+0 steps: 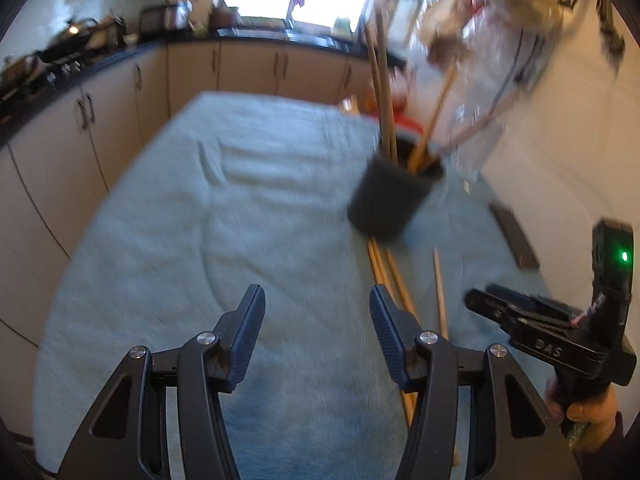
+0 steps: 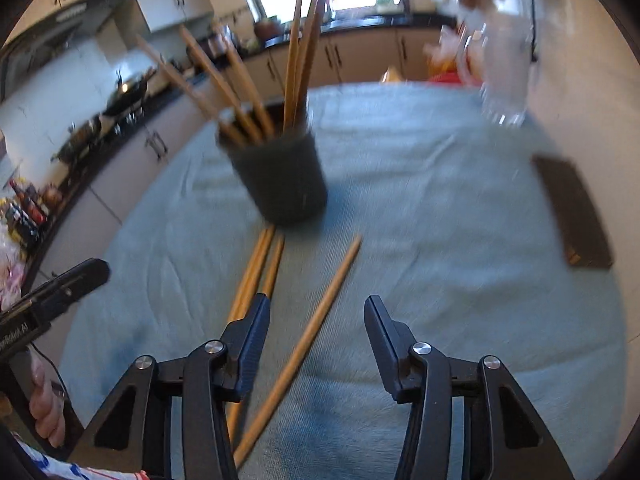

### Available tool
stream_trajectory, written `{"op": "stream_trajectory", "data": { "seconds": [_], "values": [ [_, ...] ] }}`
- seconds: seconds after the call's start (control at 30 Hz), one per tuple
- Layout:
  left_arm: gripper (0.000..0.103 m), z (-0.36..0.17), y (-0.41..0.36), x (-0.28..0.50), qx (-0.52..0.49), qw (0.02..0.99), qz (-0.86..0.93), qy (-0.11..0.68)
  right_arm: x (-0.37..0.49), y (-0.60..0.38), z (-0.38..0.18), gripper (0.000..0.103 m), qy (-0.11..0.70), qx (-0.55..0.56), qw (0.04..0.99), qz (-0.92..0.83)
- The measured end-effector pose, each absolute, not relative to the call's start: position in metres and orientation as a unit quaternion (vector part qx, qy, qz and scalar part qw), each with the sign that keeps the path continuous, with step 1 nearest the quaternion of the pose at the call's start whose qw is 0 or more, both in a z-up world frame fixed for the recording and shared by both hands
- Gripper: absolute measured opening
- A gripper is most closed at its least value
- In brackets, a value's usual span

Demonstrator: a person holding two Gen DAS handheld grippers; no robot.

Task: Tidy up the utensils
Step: 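Open both grippers and withdraw them from the black holder, then close the left gripper on a chopstick while the right gripper moves toward another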

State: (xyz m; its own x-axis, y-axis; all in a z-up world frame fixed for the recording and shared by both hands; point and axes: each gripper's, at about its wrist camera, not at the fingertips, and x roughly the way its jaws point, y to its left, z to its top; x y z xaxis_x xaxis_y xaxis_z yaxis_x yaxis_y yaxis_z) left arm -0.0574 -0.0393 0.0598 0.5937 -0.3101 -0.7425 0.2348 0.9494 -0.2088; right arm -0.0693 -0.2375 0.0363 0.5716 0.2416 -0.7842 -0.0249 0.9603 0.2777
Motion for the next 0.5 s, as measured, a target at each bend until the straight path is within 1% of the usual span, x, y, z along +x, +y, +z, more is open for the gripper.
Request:
{"op": "stream_trajectory", "data": {
  "seconds": [0.17, 0.2, 0.23, 0.3, 0.4, 0.47, 0.5],
  "values": [
    [0.053, 0.033, -0.063, -0.057, -0.021, 0.874, -0.172, 0.455, -0.058, -0.224, 0.011, 0.053, 0.482, 0.081, 0.870, 0.065],
    [0.053, 0.031, -0.066, -0.057, -0.021, 0.872, -0.176, 0.457, -0.057, -0.221, 0.009, 0.053, 0.486, 0.069, 0.869, 0.060],
    [0.053, 0.028, -0.069, -0.057, -0.019, 0.870, -0.179, 0.460, -0.057, -0.220, 0.008, 0.050, 0.485, 0.052, 0.871, 0.054],
    [0.053, 0.024, -0.078, -0.055, -0.013, 0.866, -0.185, 0.464, -0.057, -0.221, 0.008, 0.050, 0.493, 0.019, 0.869, 0.031],
    [0.053, 0.019, -0.089, -0.053, -0.003, 0.862, -0.198, 0.467, -0.059, -0.234, 0.009, 0.050, 0.497, 0.014, 0.868, 0.015],
    [0.051, 0.016, -0.099, -0.051, 0.006, 0.859, -0.209, 0.468, -0.064, -0.247, 0.008, 0.050, 0.494, 0.023, 0.869, 0.008],
    [0.046, 0.014, -0.103, -0.051, 0.014, 0.858, -0.212, 0.468, -0.063, -0.248, 0.009, 0.050, 0.493, 0.025, 0.869, 0.008]
  ]
}}
